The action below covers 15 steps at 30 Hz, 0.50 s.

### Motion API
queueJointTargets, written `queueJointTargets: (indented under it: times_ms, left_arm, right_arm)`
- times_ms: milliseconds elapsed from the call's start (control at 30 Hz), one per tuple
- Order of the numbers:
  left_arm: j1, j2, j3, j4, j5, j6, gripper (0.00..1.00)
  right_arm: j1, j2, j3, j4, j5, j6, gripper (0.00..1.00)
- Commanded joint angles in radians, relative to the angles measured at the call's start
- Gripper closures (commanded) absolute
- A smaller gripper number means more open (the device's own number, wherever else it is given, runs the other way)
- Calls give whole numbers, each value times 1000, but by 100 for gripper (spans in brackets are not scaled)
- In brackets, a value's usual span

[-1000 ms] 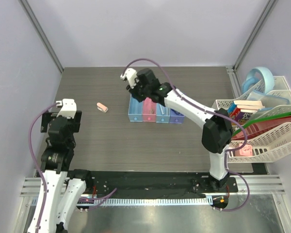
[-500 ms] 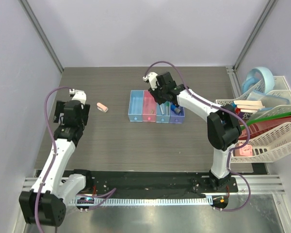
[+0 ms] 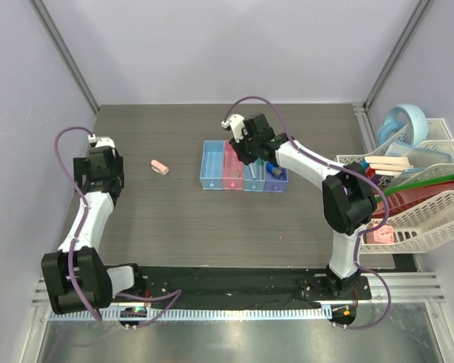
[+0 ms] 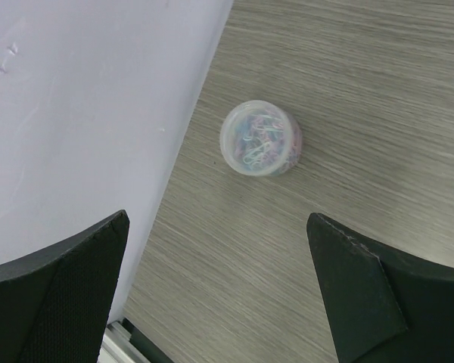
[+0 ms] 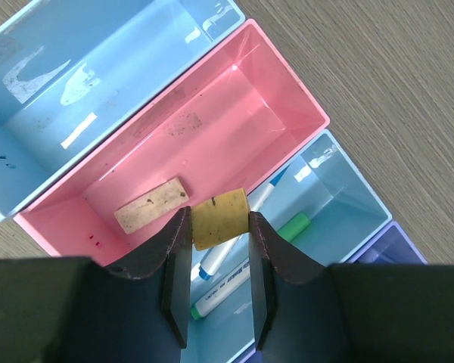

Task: Sort the stationery into containers
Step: Place the stationery in the storage box.

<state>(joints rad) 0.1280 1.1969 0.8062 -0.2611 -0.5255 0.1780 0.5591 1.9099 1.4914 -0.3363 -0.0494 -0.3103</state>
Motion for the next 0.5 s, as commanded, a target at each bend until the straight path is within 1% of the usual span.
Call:
queueJointTargets:
  times_ms: [0, 233, 300, 333, 367, 433, 467]
  left_arm:
    - [70, 58, 54, 57, 9, -61, 0]
    - [128, 131, 70, 66, 25, -84, 0]
    - [136, 153, 79, 68, 28, -86, 0]
    - [142, 161, 82, 68, 30, -87, 0]
    - [145, 165, 85, 72, 35, -87, 0]
    - [154, 179, 87, 82, 42, -83, 0]
    - [156, 182, 88, 91, 44, -81, 0]
  right_arm:
    - [2, -8, 41, 48, -40, 13, 85]
    - [5, 37, 56, 60, -66, 34, 83]
    - [7, 47, 63, 62, -70, 34, 79]
    - [7, 55, 64, 63, -72, 36, 77]
    - [10, 58, 67, 63, -75, 34, 70]
    - [12, 60, 66, 62, -79, 34, 62]
    - [12, 60, 64, 62, -84, 34, 55]
